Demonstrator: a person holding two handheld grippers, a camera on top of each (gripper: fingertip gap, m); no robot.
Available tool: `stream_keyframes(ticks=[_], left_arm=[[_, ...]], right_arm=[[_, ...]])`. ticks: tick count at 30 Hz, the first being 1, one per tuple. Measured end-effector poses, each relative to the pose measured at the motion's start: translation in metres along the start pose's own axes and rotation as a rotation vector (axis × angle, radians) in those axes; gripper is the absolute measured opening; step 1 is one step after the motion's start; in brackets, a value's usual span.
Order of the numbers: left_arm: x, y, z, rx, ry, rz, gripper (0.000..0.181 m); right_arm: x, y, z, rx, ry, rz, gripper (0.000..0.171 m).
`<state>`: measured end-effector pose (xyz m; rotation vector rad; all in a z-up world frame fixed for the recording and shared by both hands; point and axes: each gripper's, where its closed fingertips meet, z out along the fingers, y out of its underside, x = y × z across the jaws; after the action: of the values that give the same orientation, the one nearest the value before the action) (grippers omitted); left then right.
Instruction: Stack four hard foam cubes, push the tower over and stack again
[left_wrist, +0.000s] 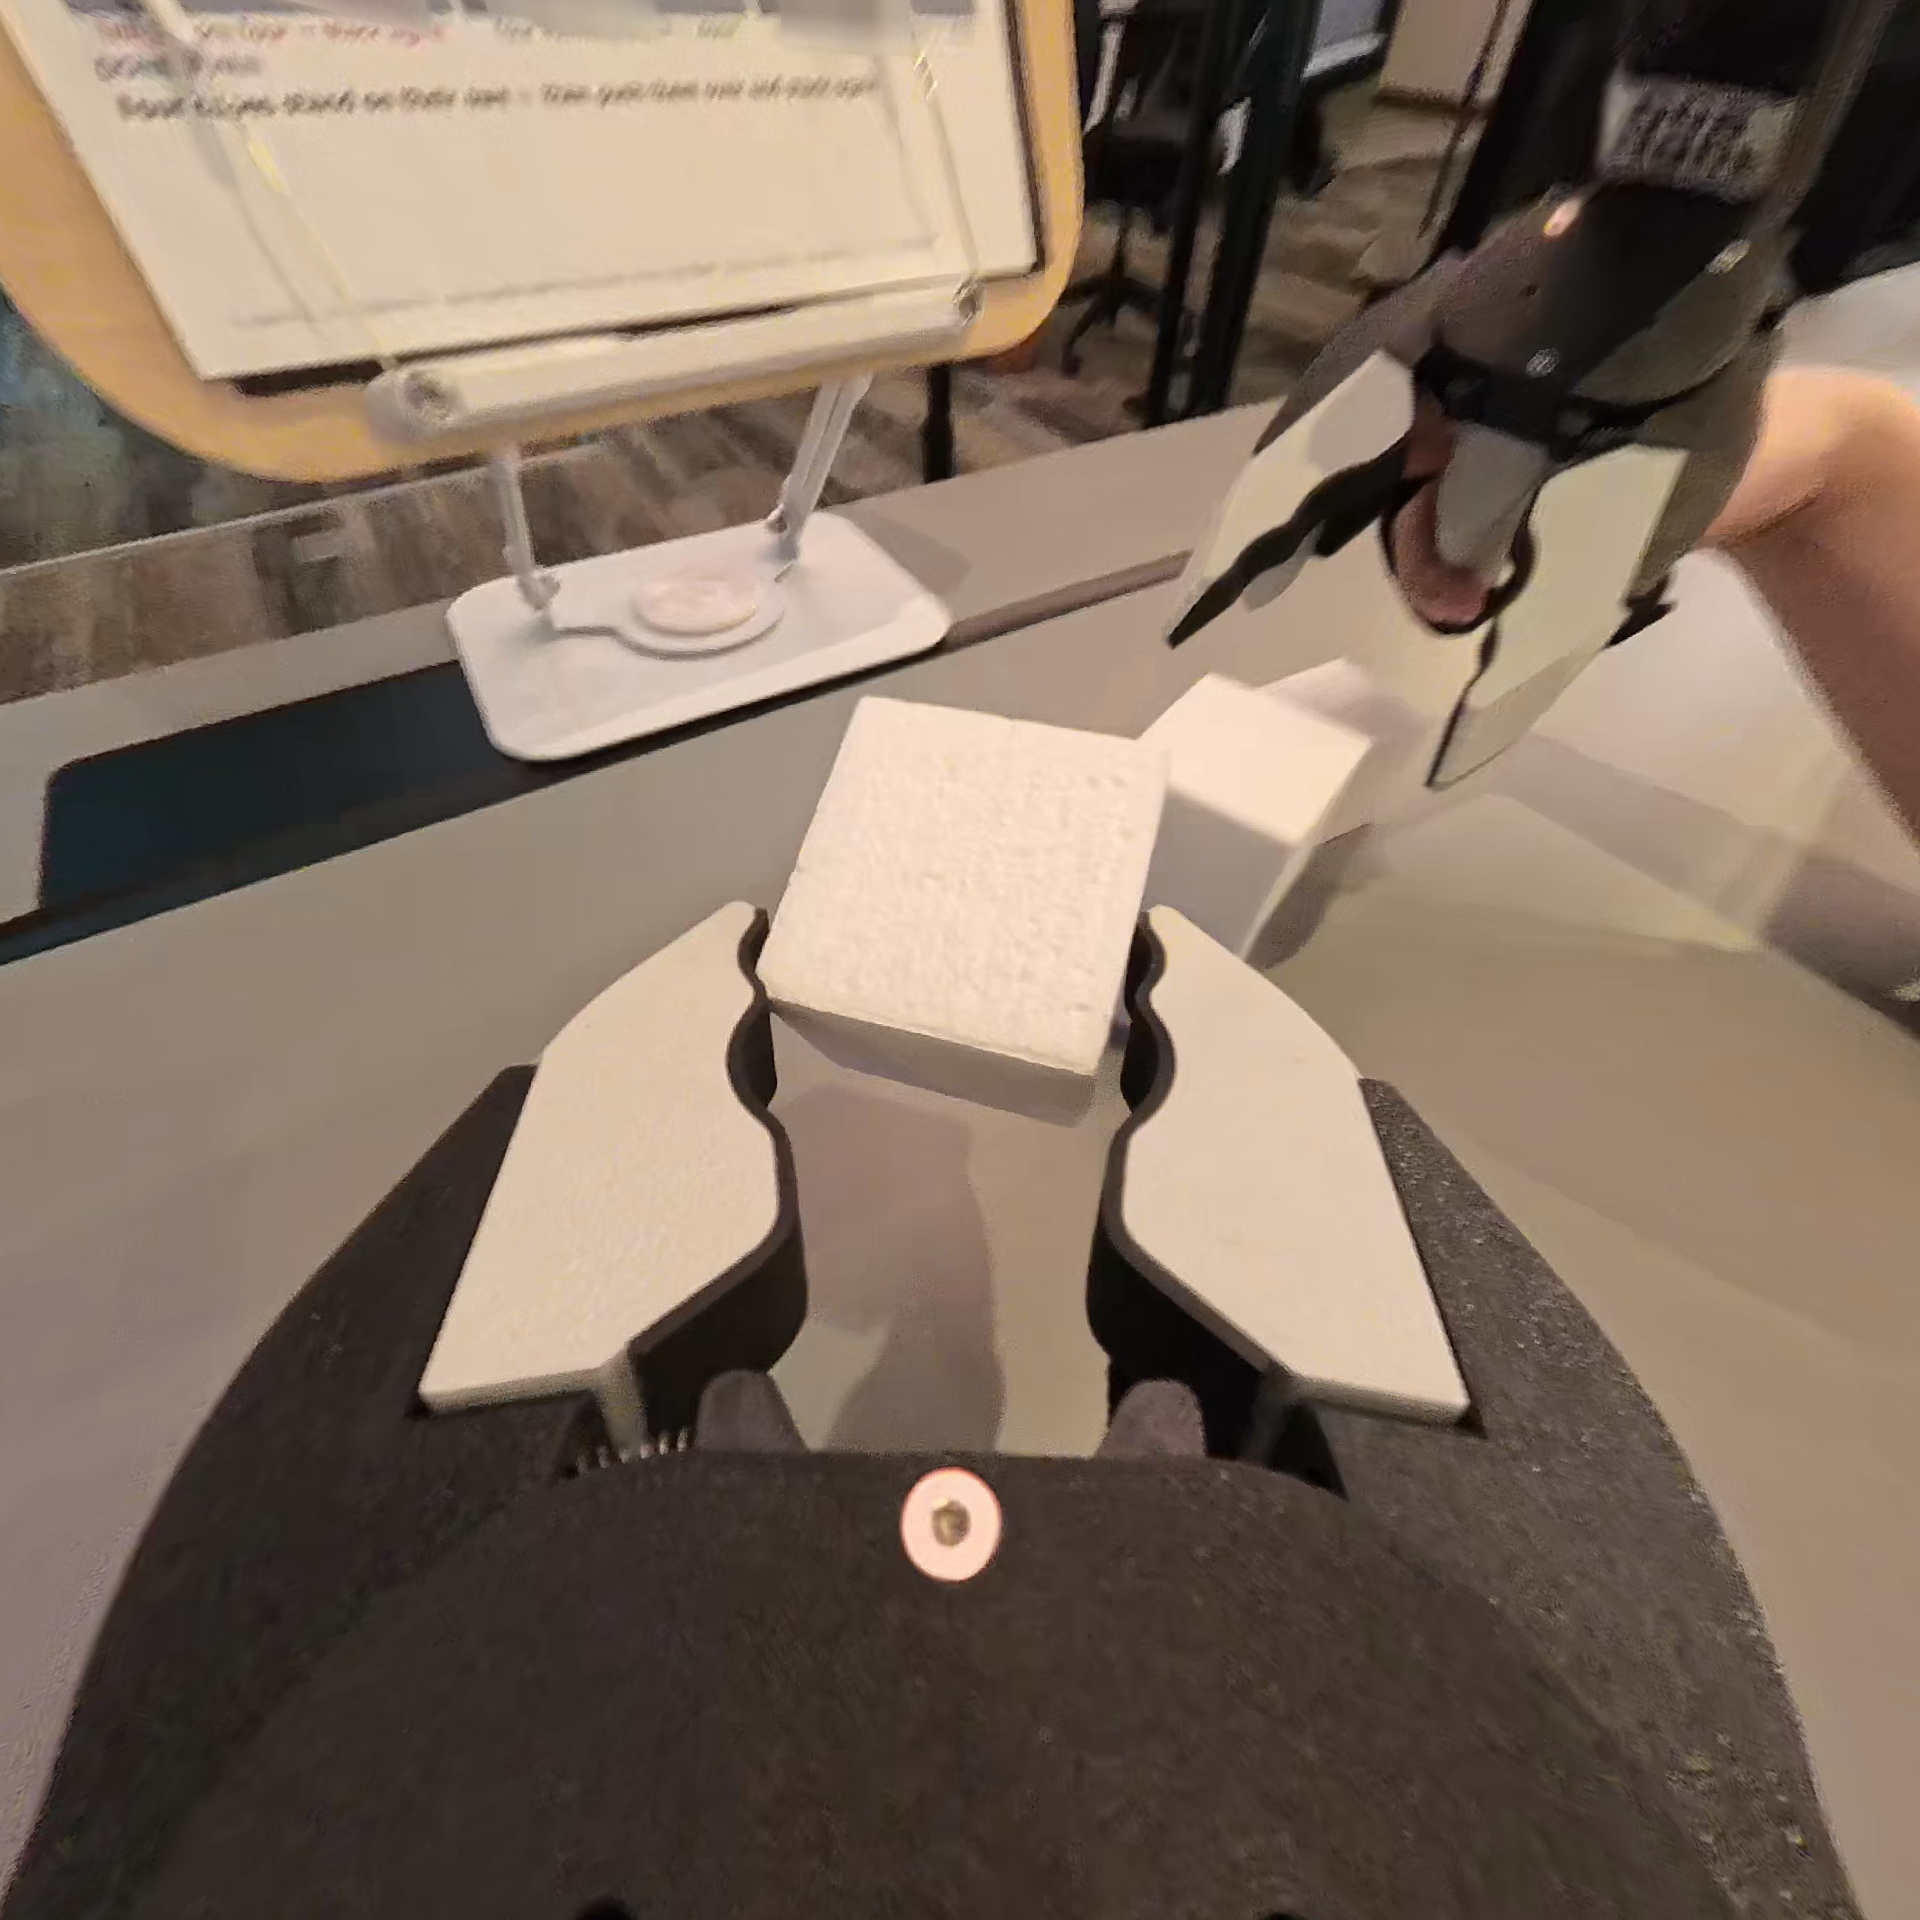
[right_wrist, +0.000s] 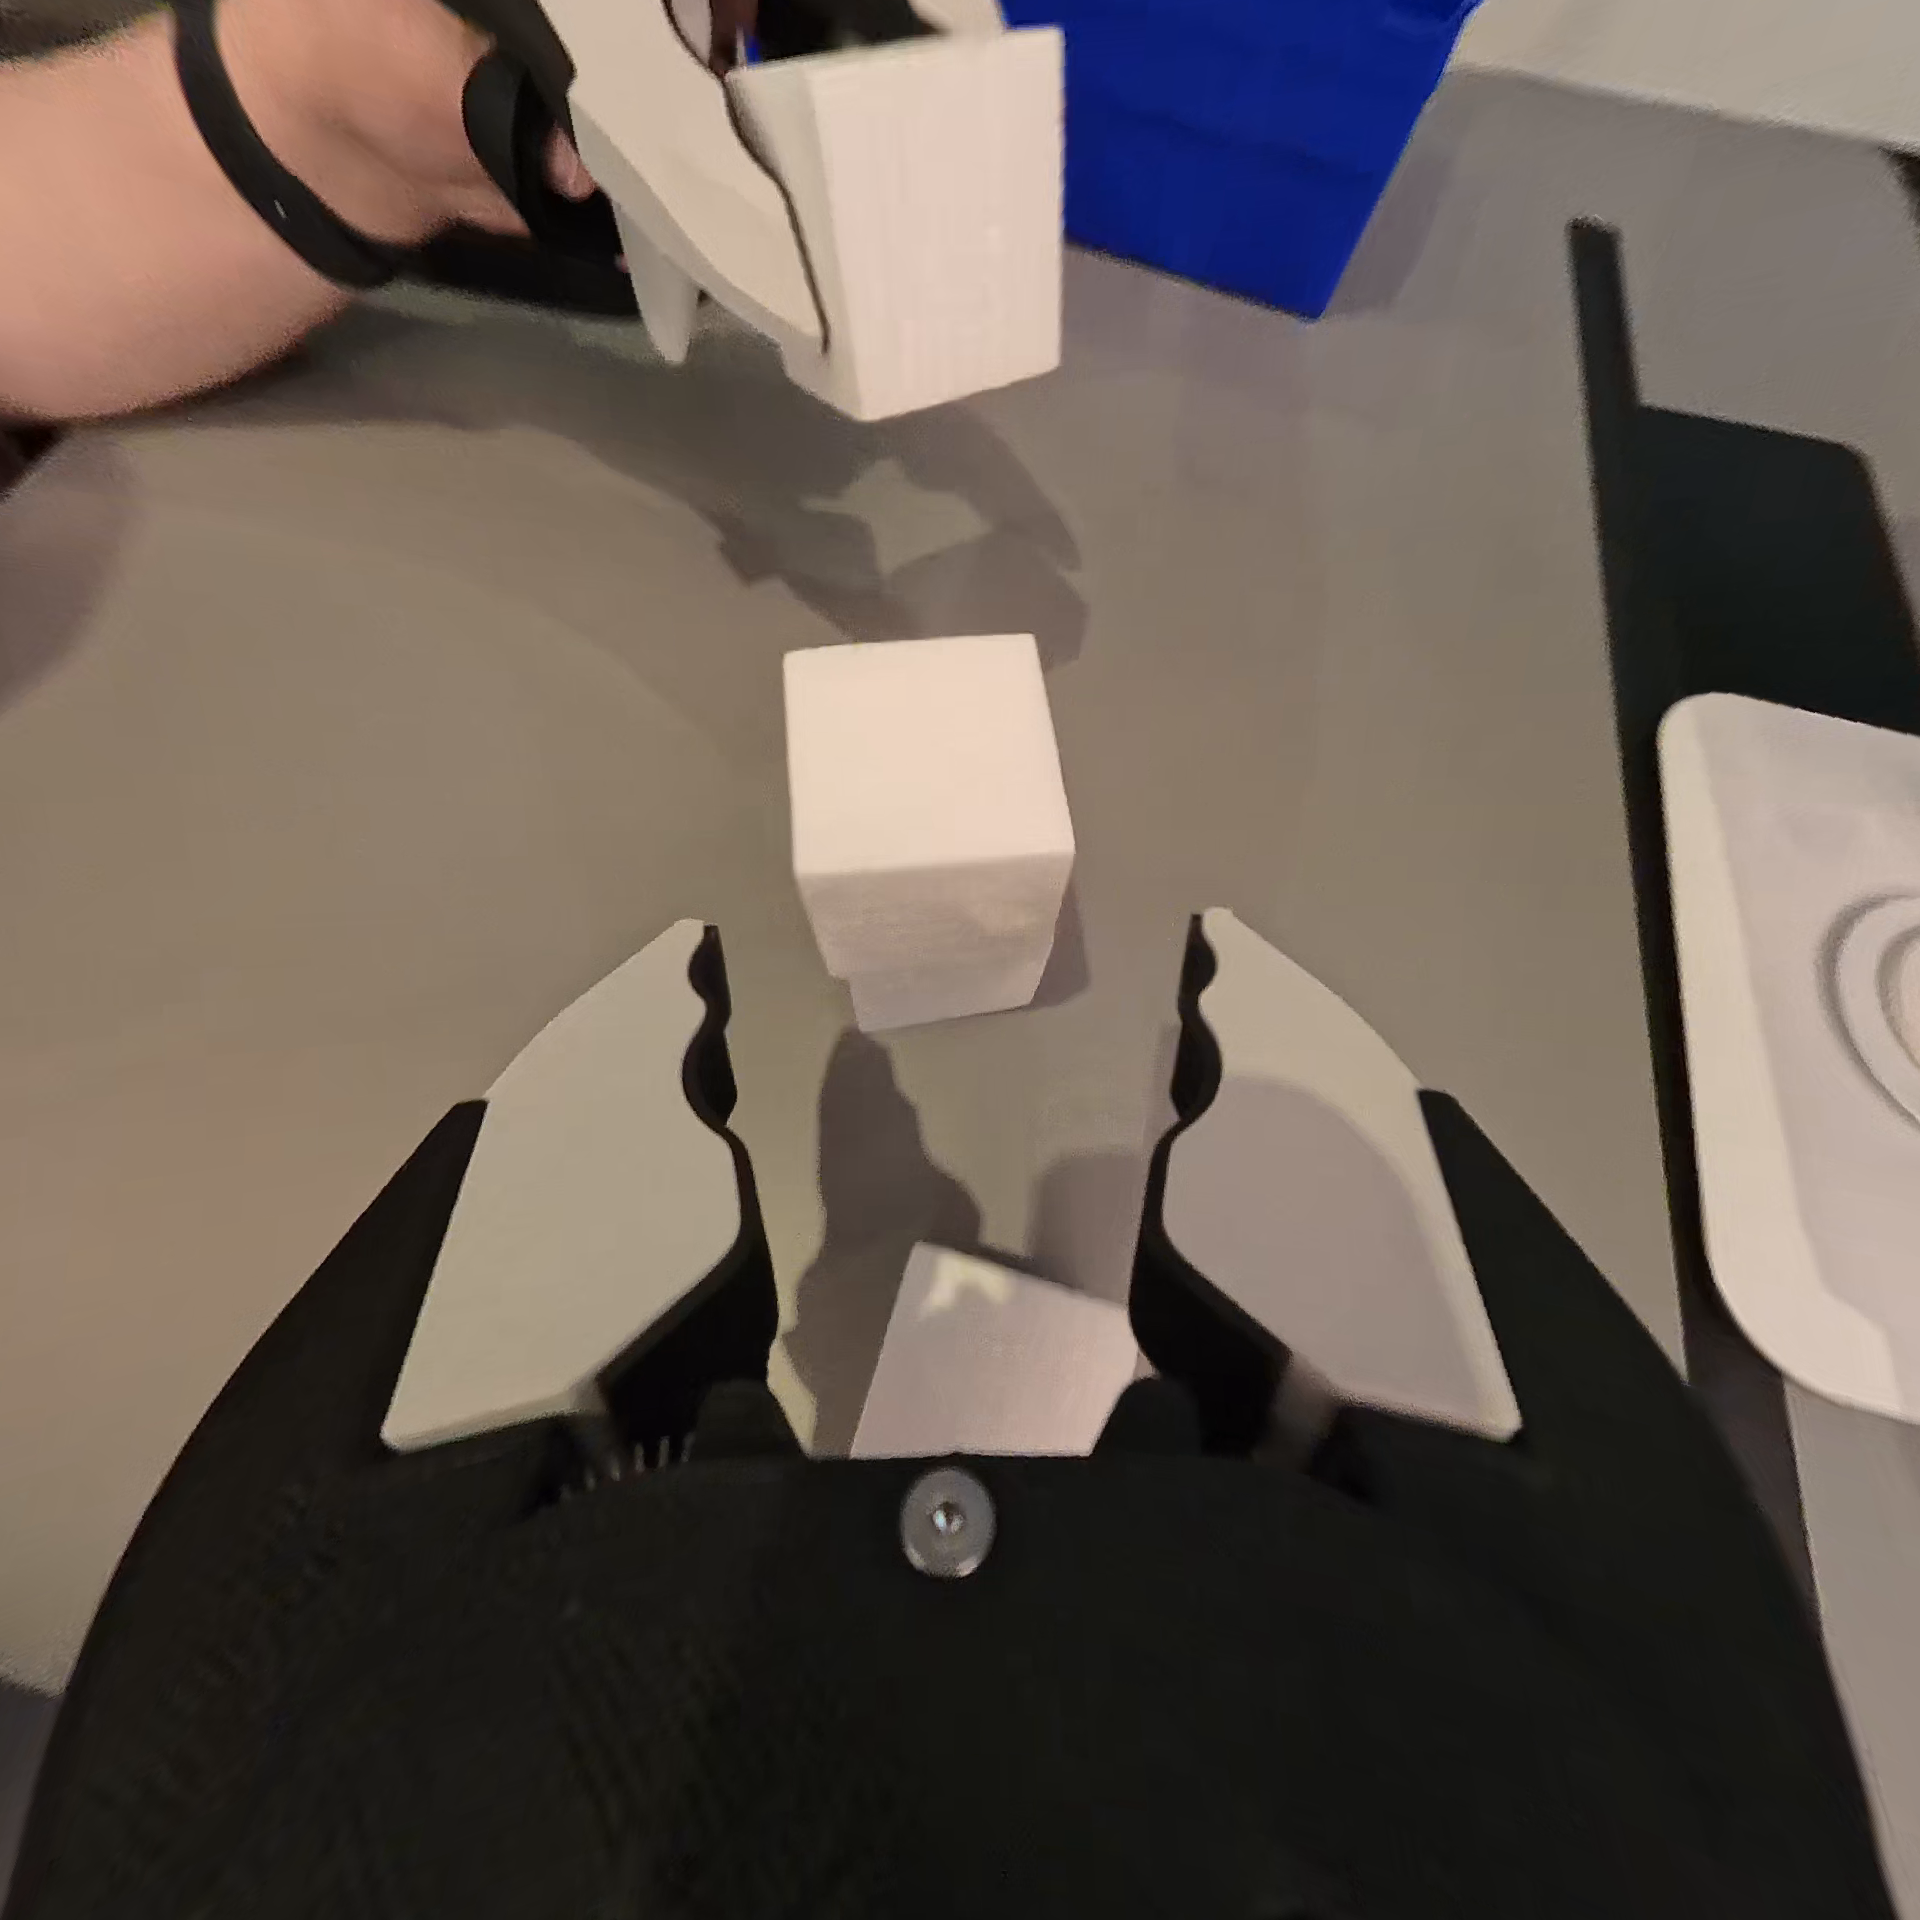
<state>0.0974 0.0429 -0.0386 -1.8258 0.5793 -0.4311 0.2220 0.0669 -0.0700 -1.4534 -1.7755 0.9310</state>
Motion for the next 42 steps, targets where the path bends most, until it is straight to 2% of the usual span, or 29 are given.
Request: stream_keyframes(ticks=[2, 7, 10, 14, 18, 27, 34, 36, 40, 42], left_arm=[[0.018, -0.016, 0.003, 0.048, 0.086, -0.006, 0.065], [0.055, -0.051, 0.026, 0.043, 0.196, 0.177, 0.065], [0.071, -0.051, 0.046, -0.072, 0.240, 0.304, 0.065], [0.081, -0.041, 0.063, -0.172, 0.260, 0.415, 0.065], [0.077, -0.023, 0.073, -0.241, 0.291, 0.377, 0.065], [0.075, -0.031, 0.076, -0.214, 0.322, 0.273, 0.065], [0.072, -0.019, 0.082, -0.271, 0.292, 0.316, 0.065], [0.071, -0.020, 0.082, -0.267, 0.287, 0.305, 0.066], [0.068, -0.027, 0.079, -0.241, 0.281, 0.257, 0.086], [0.065, -0.034, 0.070, -0.217, 0.281, 0.233, 0.089]], right_arm=[[0.000, 0.007, -0.022, 0.051, 0.029, 0.048, 0.084], [0.005, 0.035, -0.057, 0.117, 0.074, 0.198, 0.082], [0.011, 0.038, -0.059, 0.131, 0.075, 0.230, 0.078], [0.011, 0.045, -0.051, 0.065, 0.068, 0.222, 0.079], [0.014, 0.048, -0.046, 0.038, 0.071, 0.225, 0.079], [0.017, 0.050, -0.046, 0.028, 0.080, 0.228, 0.079], [0.022, 0.058, -0.051, 0.025, 0.101, 0.252, 0.079], [0.024, 0.060, -0.055, 0.026, 0.125, 0.261, 0.086], [0.023, 0.077, -0.057, -0.006, 0.131, 0.301, 0.094], [0.018, 0.086, -0.053, -0.042, 0.111, 0.321, 0.095]])
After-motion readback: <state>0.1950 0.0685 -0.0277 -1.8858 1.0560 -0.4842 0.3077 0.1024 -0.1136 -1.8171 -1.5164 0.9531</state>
